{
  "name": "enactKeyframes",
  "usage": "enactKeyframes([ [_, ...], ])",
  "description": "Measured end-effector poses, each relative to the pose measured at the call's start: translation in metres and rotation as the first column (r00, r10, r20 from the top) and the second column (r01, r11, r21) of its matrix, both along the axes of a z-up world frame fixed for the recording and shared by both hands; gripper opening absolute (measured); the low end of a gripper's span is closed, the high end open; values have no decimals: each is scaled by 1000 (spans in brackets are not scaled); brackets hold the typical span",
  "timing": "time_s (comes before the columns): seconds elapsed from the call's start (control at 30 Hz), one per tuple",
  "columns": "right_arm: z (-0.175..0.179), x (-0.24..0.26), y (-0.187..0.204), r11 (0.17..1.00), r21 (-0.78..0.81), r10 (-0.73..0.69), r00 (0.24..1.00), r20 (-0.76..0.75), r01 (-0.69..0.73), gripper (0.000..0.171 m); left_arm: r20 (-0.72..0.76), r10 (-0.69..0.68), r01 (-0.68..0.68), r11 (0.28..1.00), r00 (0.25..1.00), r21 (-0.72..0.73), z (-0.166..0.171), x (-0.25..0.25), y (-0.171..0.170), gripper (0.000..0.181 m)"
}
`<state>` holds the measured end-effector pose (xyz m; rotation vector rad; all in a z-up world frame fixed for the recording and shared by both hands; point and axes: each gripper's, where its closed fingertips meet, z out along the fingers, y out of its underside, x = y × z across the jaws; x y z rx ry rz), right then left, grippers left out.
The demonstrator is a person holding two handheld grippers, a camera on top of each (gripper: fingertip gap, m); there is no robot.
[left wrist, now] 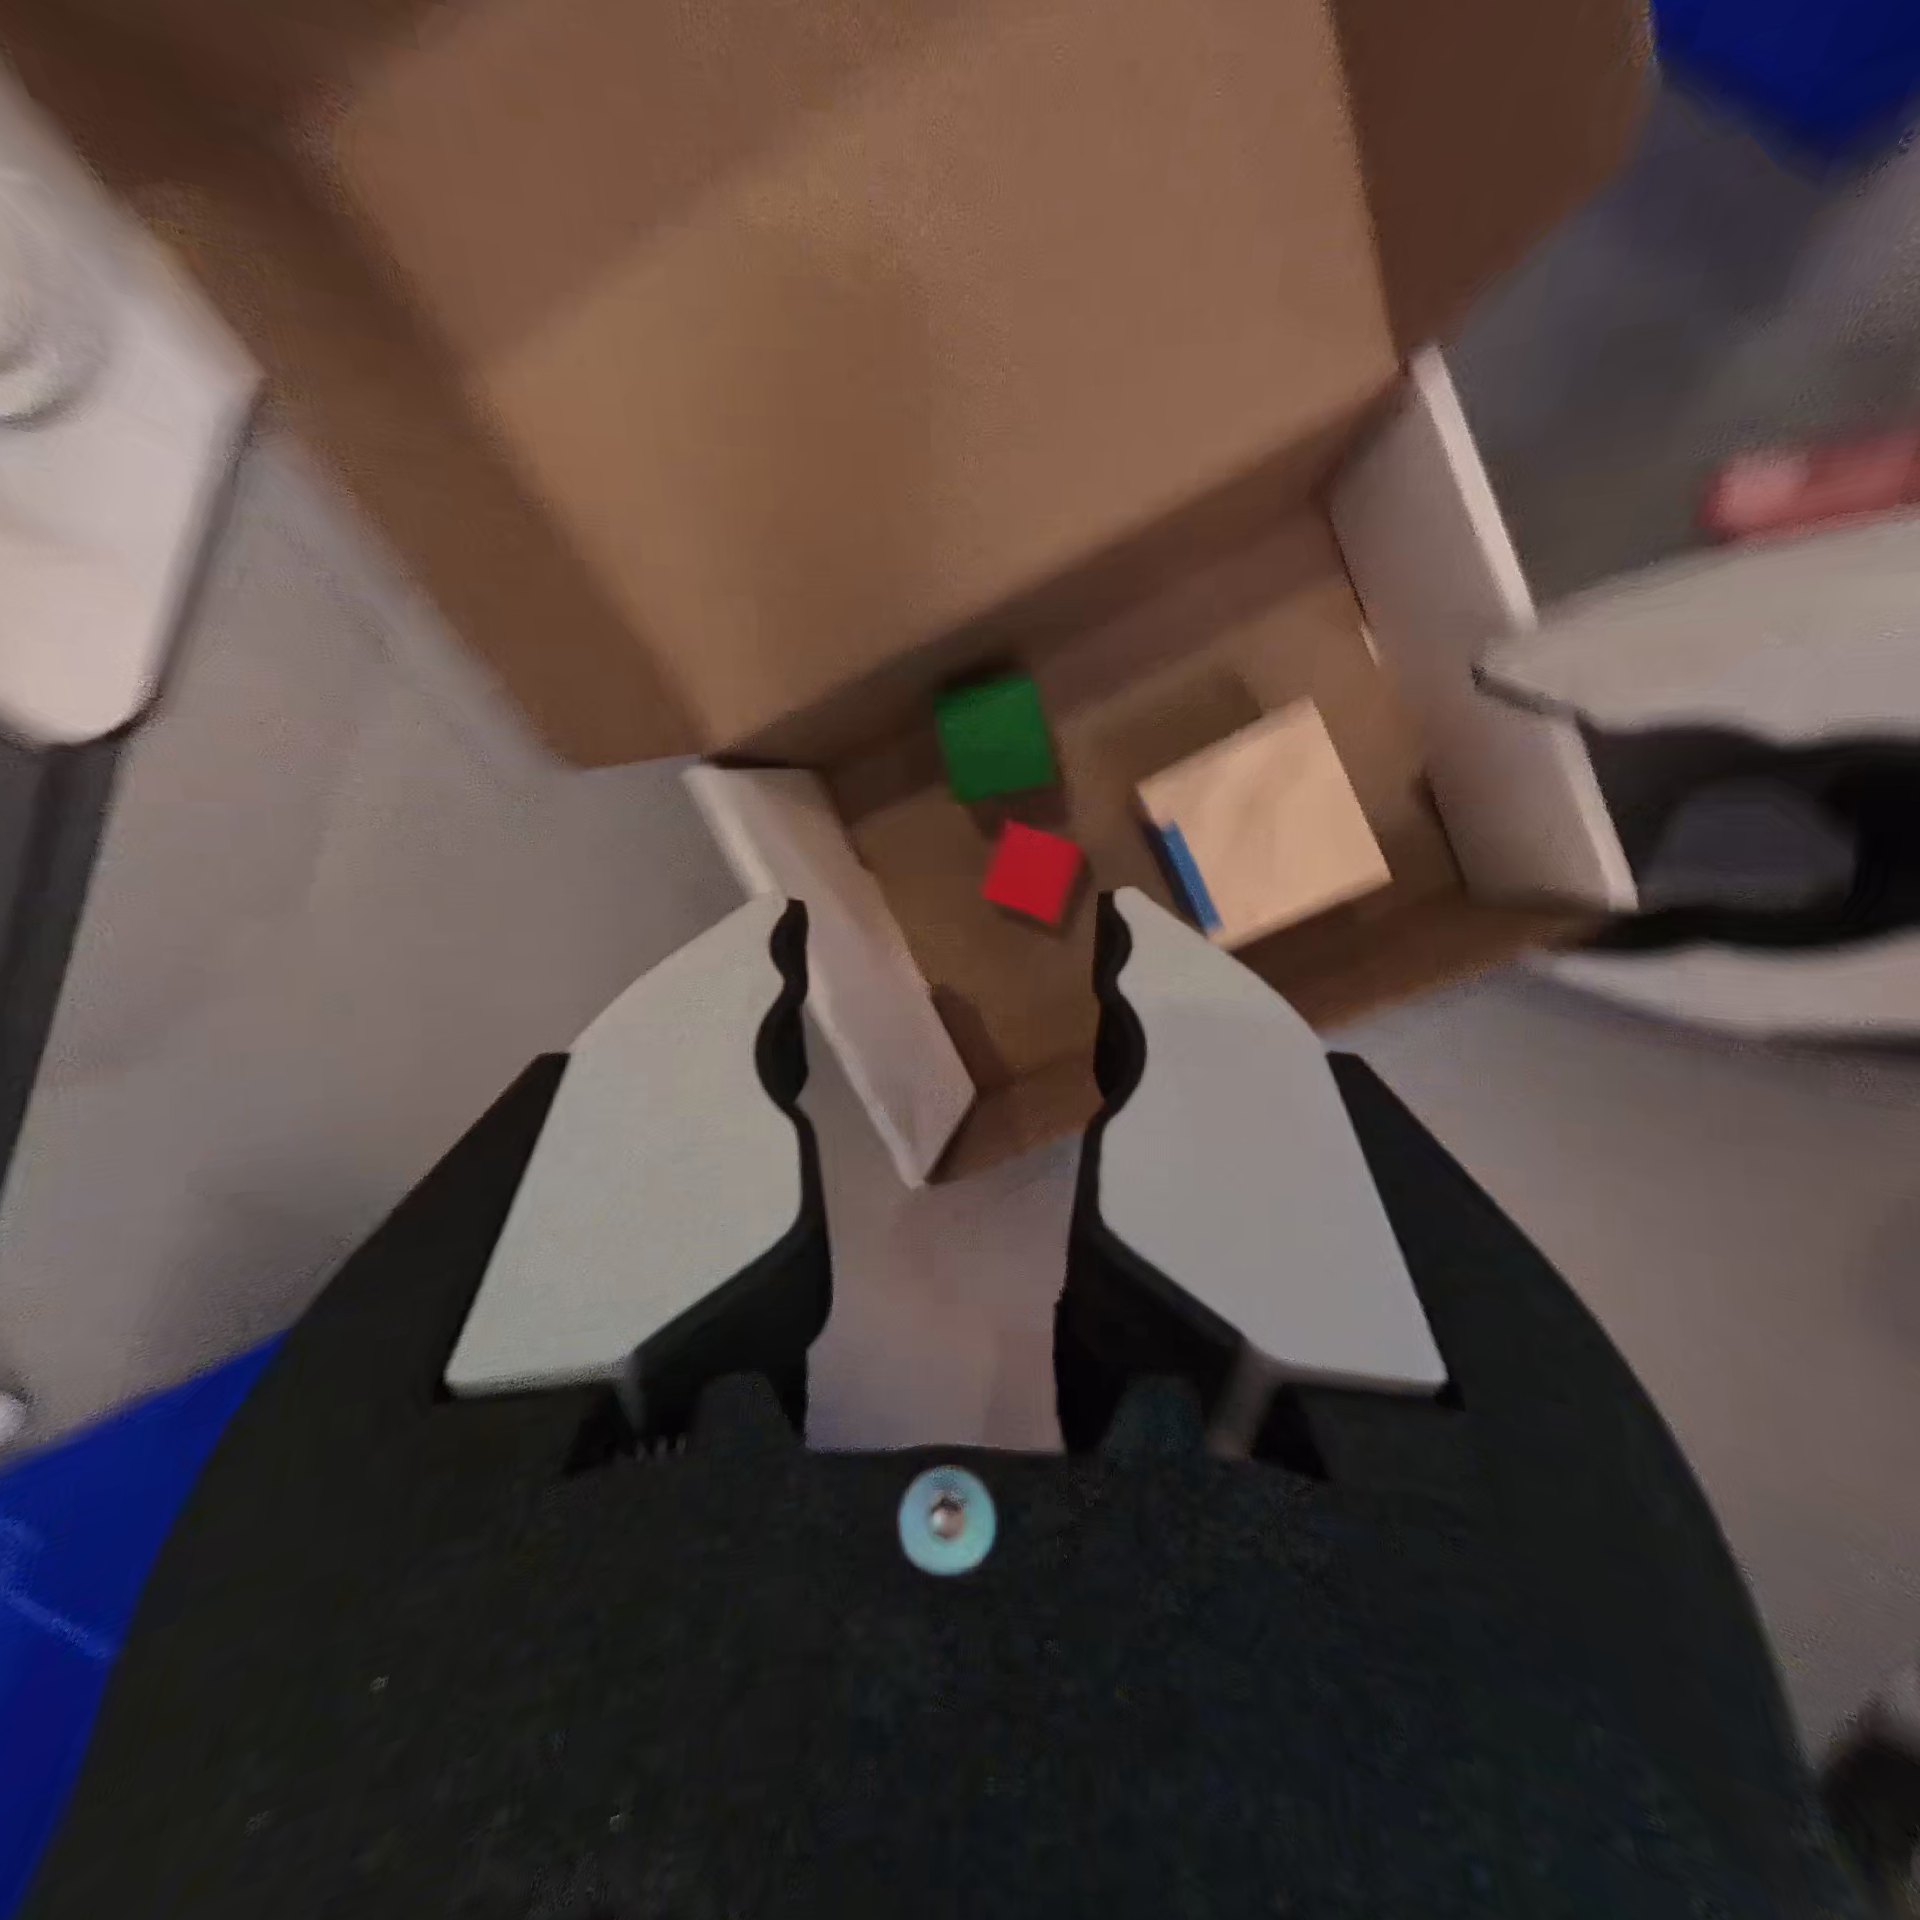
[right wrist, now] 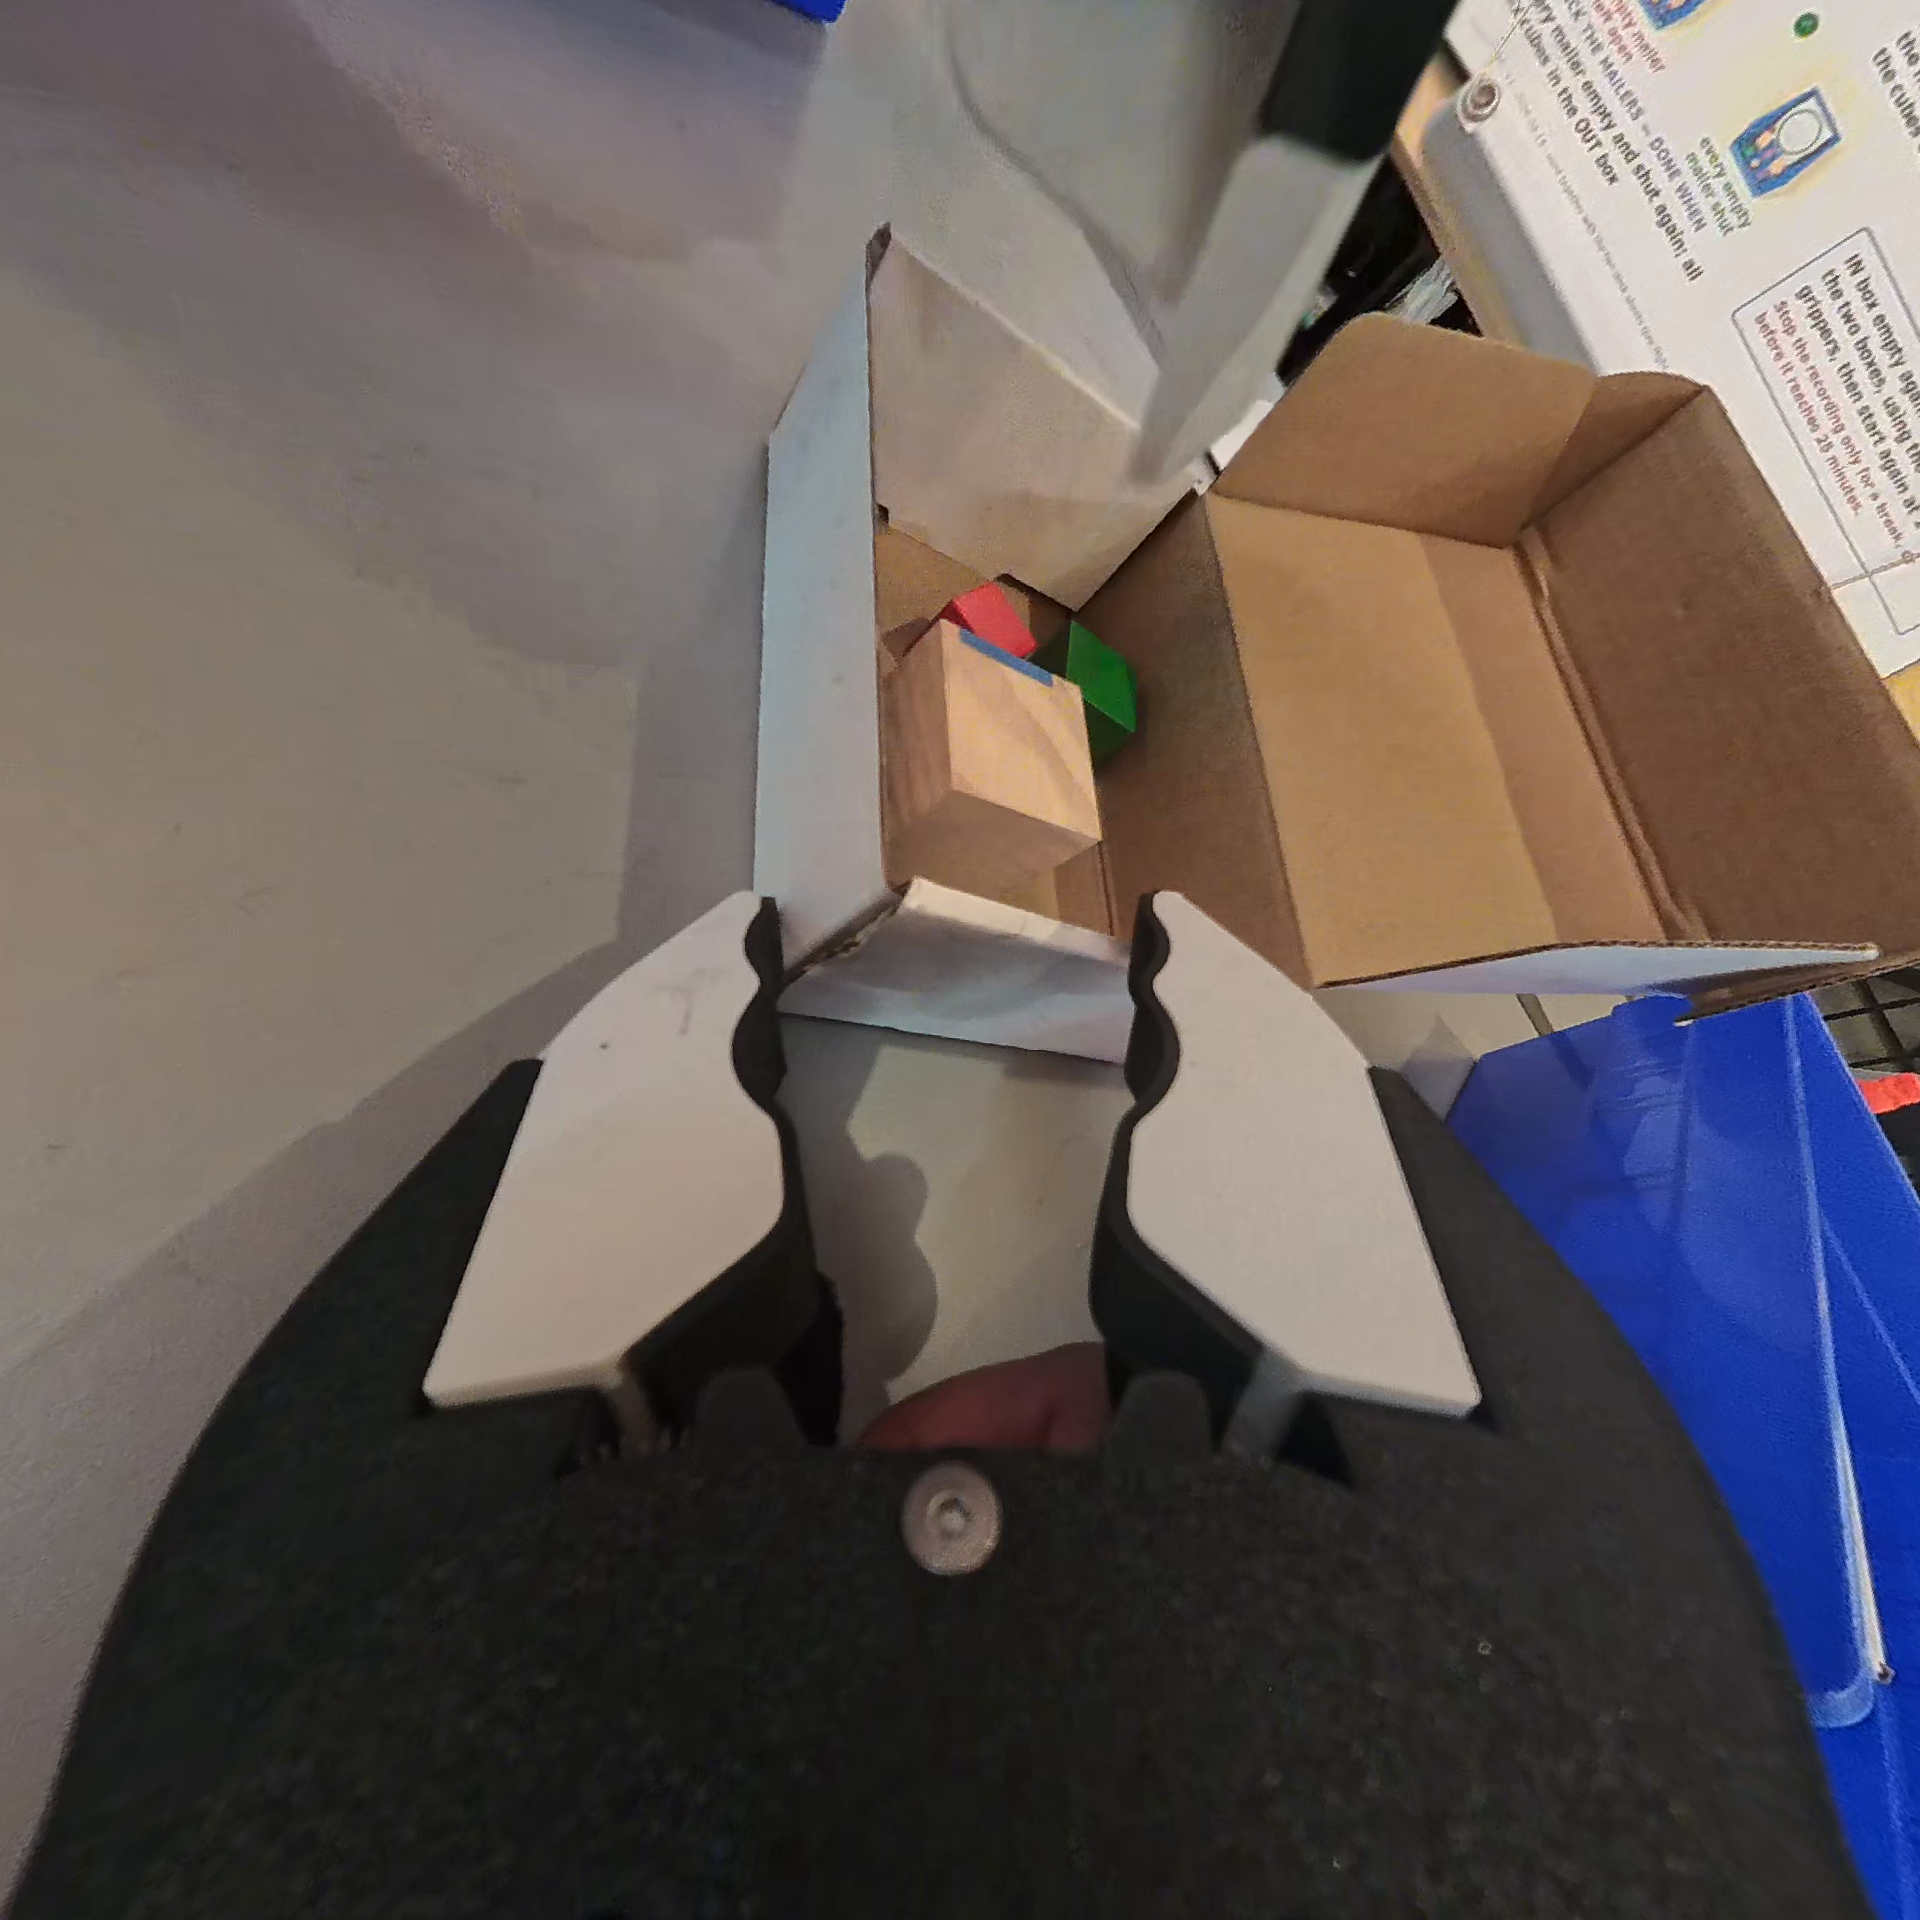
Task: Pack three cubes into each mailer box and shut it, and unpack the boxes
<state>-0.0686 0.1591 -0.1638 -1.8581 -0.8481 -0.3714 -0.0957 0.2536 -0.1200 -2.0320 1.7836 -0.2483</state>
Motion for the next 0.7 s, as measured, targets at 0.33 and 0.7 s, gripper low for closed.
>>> enactKeyframes([
  [0.33, 0, 0, 0, 1000, 0, -1, 1000, 2, 1, 64, 124, 398, -364, 902, 909, -230, -47, -34, 26, 40],
  [0.7, 31, -31, -45, 978, -18, 199, 958, -209, -207, 81, 177, 556, -468, 801, 812, -373, -46, -65, -27, 20],
])
